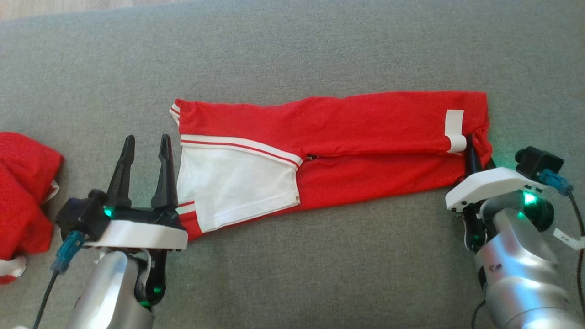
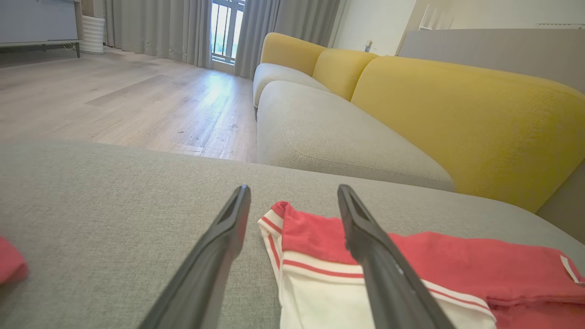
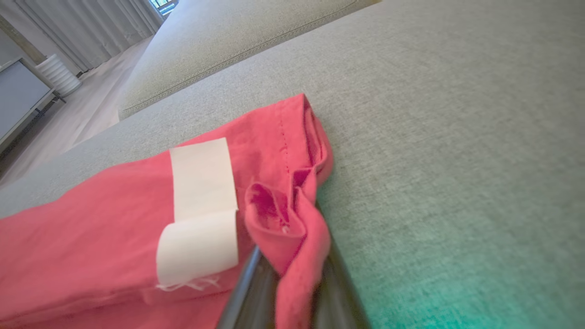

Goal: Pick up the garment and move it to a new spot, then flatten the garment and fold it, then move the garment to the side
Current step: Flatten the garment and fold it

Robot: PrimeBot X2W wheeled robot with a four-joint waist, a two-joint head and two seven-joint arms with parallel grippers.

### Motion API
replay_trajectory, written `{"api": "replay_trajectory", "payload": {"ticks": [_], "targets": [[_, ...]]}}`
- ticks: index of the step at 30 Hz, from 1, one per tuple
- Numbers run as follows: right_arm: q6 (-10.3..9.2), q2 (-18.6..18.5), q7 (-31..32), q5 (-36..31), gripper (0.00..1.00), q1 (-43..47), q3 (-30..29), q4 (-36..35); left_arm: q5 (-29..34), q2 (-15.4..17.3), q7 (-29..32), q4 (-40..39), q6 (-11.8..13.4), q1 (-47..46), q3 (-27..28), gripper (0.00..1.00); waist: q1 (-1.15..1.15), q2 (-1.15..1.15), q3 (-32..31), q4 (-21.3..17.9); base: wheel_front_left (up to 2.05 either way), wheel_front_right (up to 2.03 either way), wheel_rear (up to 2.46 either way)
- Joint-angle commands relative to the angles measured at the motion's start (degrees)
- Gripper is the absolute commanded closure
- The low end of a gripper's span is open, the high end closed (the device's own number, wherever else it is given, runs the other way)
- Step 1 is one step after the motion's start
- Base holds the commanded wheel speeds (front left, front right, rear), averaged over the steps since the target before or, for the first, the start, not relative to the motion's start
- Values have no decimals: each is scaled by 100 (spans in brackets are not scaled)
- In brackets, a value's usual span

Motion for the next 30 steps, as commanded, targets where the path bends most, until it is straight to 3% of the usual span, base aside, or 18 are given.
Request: {"api": "replay_trajectory", "payload": {"ticks": [1, 8, 12, 17, 19, 23, 30], "targets": [[37, 41, 3, -227, 100, 50, -176, 15, 87, 57, -53, -175, -38, -100, 254, 0, 0, 0, -25, -11, 0, 0, 0], [37, -193, -1, -1388, 100, 155, -1802, -530, 153, -9, -53, -124, -92, -13, 286, 0, 0, 0, -105, -16, 0, 0, 0], [37, -142, -1, -2130, 100, 171, -2784, -936, 174, -41, -53, -83, -114, 18, 299, 0, 0, 0, -169, -27, 0, 0, 0], [37, 16, 69, -2564, 100, 17, -3116, -1297, 185, -70, -53, -48, -131, 37, 313, 0, 0, 0, -253, -60, 0, 0, 0], [37, 47, 96, -2584, 100, -73, -2993, -1362, 189, -90, -53, -22, -138, 57, 315, 0, 0, 0, -324, -79, 0, 0, 0], [37, 54, 61, -1937, 100, -294, -2126, -1029, 195, -143, -53, 26, -152, 84, 294, 0, 0, 0, -478, -79, 0, 0, 0], [37, 55, 16, -199, 100, -187, 267, -1094, 196, -204, -53, 76, -171, 131, 280, 0, 0, 0, -691, 36, 0, 0, 0]]}}
